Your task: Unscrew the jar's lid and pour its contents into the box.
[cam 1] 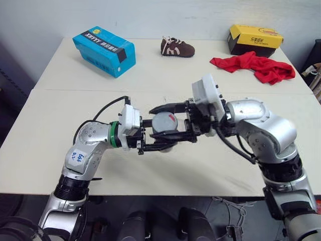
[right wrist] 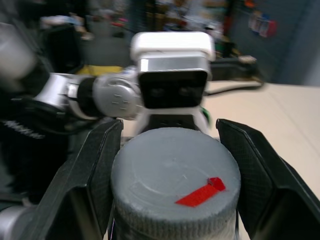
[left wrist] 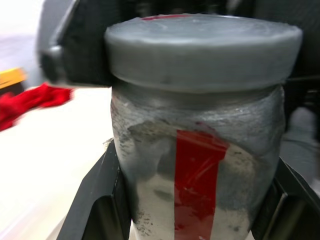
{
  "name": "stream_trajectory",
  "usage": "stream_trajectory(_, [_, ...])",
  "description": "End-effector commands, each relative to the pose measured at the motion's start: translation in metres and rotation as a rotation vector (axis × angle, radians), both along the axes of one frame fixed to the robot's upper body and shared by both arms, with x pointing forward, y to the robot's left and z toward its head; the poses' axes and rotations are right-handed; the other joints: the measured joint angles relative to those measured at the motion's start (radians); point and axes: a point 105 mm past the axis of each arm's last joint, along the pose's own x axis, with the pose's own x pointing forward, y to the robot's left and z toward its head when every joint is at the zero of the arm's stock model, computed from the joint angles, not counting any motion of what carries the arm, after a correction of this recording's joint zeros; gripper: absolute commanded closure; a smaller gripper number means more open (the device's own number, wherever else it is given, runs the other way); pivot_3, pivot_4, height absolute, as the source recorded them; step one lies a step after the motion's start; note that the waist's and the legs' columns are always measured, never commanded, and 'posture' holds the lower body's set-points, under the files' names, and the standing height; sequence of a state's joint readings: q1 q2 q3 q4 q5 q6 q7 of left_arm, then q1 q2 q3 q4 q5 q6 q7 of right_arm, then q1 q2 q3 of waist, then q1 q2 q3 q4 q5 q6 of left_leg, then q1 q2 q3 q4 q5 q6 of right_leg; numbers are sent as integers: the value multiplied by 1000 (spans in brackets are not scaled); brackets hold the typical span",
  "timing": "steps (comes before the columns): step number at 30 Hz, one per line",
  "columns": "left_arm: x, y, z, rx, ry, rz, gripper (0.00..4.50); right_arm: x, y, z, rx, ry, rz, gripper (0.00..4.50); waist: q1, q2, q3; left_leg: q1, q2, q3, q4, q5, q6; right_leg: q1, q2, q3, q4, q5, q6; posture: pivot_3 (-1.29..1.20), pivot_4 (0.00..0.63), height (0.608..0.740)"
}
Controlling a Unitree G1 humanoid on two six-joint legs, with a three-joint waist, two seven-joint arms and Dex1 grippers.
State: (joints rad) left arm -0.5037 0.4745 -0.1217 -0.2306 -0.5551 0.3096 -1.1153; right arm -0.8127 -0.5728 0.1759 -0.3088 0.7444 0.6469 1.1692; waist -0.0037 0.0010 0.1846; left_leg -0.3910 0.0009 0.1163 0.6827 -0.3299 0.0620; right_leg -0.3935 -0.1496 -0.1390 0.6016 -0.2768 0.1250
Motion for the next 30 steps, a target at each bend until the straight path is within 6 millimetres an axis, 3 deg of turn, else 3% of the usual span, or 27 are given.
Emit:
stream_trajectory(1, [-17,3,18,-43,-38,-111,2186,-3,-11,2,-35,-27,67,1909,0,0,0,0,0,0,0,0,0,0,0,0,0,0,0,0,150,740])
stream_trajectory(5, [-13,8,18,-42,-25,-85,2186,8,-14,7,15,-52,-9,1909,0,0,0,0,0,0,0,0,0,0,0,0,0,0,0,0,150,740])
stream_trajectory(11, [10,18,20,-94,14,102,2186,11,-27,21,134,-46,-117,13,4,0,0,0,0,-1,0,0,0,0,-1,0,0,0,0,0,150,740])
stream_trajectory(15, [23,23,18,-108,52,200,2186,14,-30,25,194,-68,-226,13,3,0,0,0,0,-1,0,0,0,1,-1,0,0,0,0,0,150,740])
stream_trajectory(18, [27,20,12,-79,60,225,2186,14,-22,24,204,-81,-267,13,2,0,0,0,0,-1,0,0,0,0,0,0,0,0,0,0,150,740])
stream_trajectory(30, [22,8,5,-45,62,187,2186,25,-1,16,140,-102,-313,13,2,0,0,0,0,0,0,0,-1,0,0,1,0,0,0,0,150,740])
